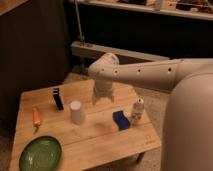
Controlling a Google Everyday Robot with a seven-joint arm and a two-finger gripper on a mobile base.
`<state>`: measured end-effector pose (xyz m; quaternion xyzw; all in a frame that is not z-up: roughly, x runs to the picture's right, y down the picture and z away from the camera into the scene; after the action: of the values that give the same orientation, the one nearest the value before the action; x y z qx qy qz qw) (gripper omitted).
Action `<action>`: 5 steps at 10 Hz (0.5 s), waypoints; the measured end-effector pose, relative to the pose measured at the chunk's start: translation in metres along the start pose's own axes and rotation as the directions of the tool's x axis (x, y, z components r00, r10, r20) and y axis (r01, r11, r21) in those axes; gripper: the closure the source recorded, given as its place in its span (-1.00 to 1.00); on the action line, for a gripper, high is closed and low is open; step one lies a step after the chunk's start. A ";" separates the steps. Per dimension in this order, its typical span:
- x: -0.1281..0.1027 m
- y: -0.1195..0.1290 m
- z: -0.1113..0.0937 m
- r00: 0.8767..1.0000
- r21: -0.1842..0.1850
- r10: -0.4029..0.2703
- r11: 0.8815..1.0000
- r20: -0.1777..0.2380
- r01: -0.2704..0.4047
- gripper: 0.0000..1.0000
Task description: Place the white sponge in the ceramic bowl
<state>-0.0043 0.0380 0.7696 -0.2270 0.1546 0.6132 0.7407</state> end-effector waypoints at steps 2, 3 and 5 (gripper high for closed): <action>-0.027 -0.040 0.003 0.999 -0.012 -0.032 0.999 0.005 0.032 -0.30; -0.038 -0.066 0.006 0.999 -0.072 -0.051 0.996 -0.001 0.051 -0.30; -0.043 -0.088 0.008 0.998 -0.119 -0.064 0.991 -0.020 0.061 -0.30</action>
<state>0.0724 -0.0071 0.8113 -0.2825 0.1195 0.5952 0.7428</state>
